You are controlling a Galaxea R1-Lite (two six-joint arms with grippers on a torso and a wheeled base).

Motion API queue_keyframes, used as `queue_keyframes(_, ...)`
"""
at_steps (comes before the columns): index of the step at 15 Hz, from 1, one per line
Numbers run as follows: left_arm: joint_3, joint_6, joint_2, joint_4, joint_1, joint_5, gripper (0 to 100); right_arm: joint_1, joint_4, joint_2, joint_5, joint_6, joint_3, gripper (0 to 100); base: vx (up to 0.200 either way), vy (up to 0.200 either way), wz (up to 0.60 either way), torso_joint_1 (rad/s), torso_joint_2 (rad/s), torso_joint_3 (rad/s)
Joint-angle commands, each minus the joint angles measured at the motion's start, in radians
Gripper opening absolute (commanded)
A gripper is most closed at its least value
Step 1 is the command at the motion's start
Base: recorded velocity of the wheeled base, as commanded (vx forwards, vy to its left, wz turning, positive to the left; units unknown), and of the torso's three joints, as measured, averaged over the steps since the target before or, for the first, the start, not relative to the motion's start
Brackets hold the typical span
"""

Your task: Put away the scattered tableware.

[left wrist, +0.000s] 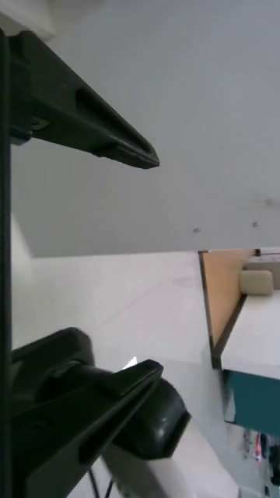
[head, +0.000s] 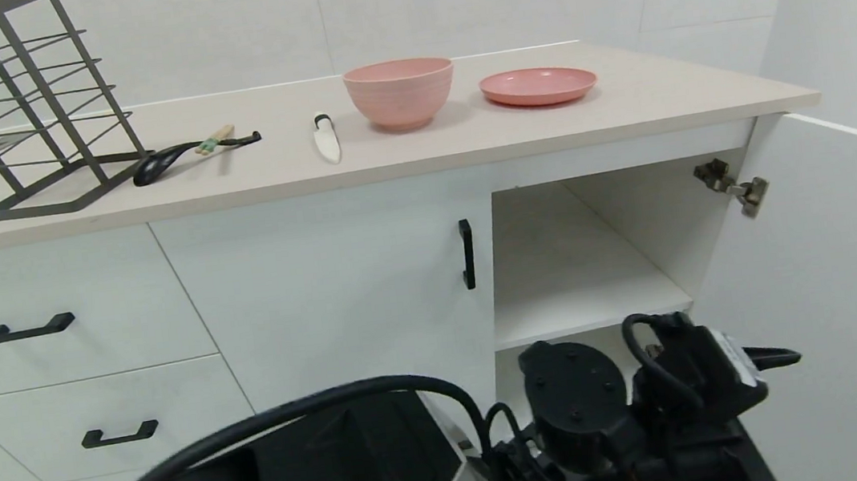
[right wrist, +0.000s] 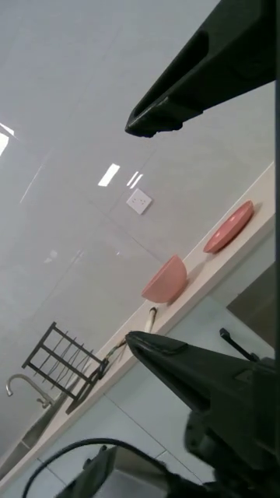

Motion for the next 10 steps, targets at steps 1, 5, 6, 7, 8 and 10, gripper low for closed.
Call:
queue_keyframes(1, 0.453, 0.002, -0.344, -0.132, 0.160, 0.002, 100, 0.004, -0.003, -0.001, 0.001, -0.002, 0.034, 100, 0.000, 0.000, 0.00, 0.000, 0.00, 0.000)
queue_keyframes(5, 0.801, 0.009, -0.925, -0.150, 0.390, 0.002, 100, 0.002, 0.000, -0.040, -0.005, -0.001, 0.133, 100, 0.000, 0.000, 0.00, 0.000, 0.00, 0.000)
queue_keyframes(6, 0.855, 0.009, -1.049, -0.140, 0.464, 0.002, 100, -0.004, 0.018, -0.069, -0.007, -0.001, 0.148, 100, 0.000, 0.000, 0.00, 0.000, 0.00, 0.000)
queue_keyframes(7, 0.925, 0.009, -1.176, -0.130, 0.547, 0.006, 100, -0.004, 0.058, -0.125, -0.022, -0.001, 0.165, 100, 0.000, 0.000, 0.00, 0.000, 0.00, 0.000)
queue_keyframes(8, 0.981, 0.005, -1.290, -0.117, 0.624, 0.025, 100, -0.005, 0.112, -0.184, -0.038, 0.001, 0.175, 100, 0.000, 0.000, 0.00, 0.000, 0.00, 0.000)
queue_keyframes(10, 1.073, -0.018, -1.546, -0.011, 0.772, 0.071, 100, -0.010, 0.285, -0.348, -0.047, 0.001, 0.177, 100, 0.000, 0.000, 0.00, 0.000, 0.00, 0.000)
